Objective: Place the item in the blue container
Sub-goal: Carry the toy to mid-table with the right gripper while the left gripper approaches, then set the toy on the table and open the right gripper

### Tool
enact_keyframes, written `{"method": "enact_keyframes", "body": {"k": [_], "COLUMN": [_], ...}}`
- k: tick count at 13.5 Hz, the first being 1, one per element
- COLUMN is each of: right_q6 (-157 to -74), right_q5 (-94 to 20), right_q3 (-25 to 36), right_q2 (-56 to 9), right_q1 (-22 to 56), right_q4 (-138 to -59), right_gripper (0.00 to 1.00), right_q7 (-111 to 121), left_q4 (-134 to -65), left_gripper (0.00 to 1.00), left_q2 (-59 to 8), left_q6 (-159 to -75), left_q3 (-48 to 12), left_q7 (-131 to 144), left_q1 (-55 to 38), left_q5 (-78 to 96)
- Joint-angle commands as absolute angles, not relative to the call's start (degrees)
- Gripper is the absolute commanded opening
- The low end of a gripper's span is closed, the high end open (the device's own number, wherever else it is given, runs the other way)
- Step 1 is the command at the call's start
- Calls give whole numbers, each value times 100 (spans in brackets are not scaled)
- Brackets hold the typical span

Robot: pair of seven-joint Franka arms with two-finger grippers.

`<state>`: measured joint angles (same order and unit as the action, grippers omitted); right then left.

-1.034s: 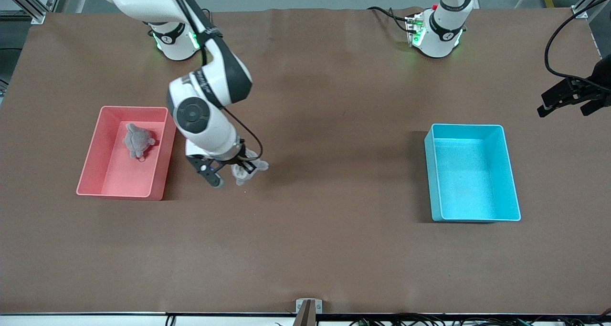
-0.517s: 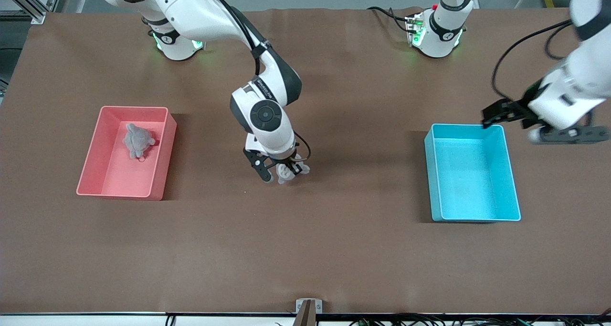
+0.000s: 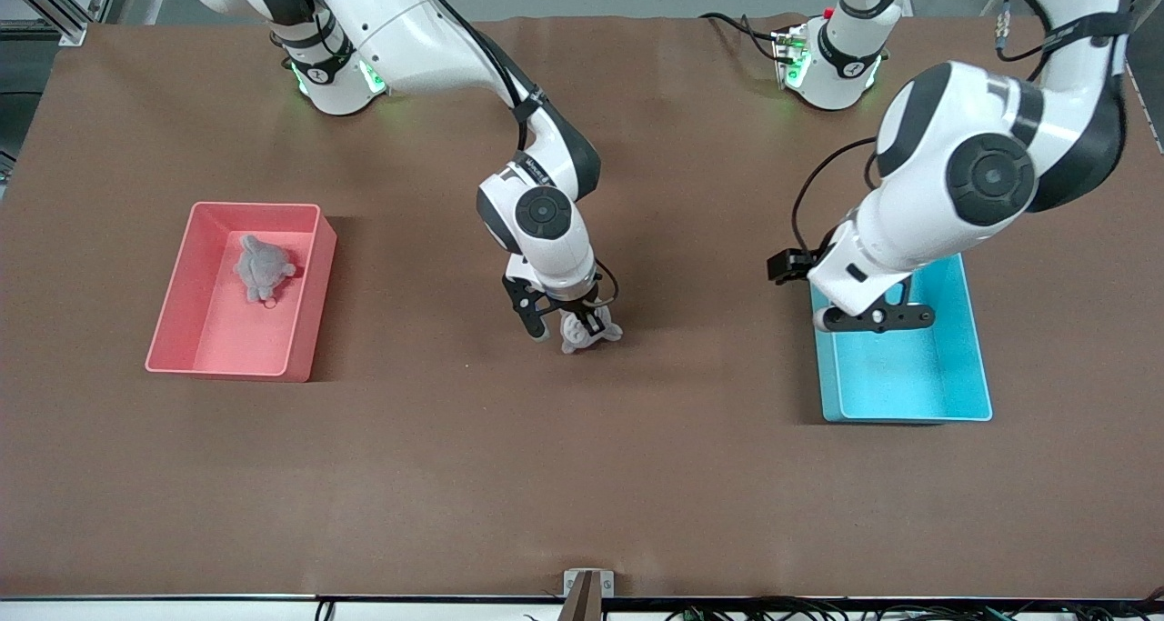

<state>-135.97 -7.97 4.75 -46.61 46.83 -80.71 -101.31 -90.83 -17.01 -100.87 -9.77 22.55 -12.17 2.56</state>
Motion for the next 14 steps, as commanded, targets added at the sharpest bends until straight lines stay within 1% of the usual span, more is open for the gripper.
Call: {"method": "enact_keyframes", "body": {"k": [1,3,5,8,10,12,13,14], "right_q6": [-13544,-13361,-12555,-11728,-11077,-10724,-10601,-10521], "right_q5": [-809,-704,-571,-633,-633,-642,-642,-642], "right_q3": [545,580,589,571,571,571,571,571], "right_q2": [-4773,-4685,-4492,-3904,-3570,-3227,-3078,-2946], "right_q1": [4641,4580,4457,3860,3456,3017,2806,2638], "right_q4": [-7813,-7805,-7752,-7717,-7743,-7892,-7988,-8120], "right_gripper": [99,100,100,100,100,100,98,98], "right_q7": [-10240,-9934,-8900,-7677,-6737,-5805,-5418,-5075], "left_q4": [-9105,-9114,-9114,-9106,-9088,-9044,-9035,-9035], "left_gripper": [100,100,100,100,100,100,100,100], "left_q2": [-1880,-2012,-2144,-2328,-2452,-2644,-2750,-2838], "left_q6": [-10379,-10529,-10660,-10976,-11362,-11723,-11951,-12171], "left_q3": [-967,-967,-967,-975,-976,-984,-984,-984], "left_q7": [2461,2487,2583,2943,3259,3663,3926,4146], "left_q1": [-1362,-1459,-1520,-1704,-1819,-2012,-2135,-2266], "left_q5": [211,211,211,211,220,220,211,211]}}
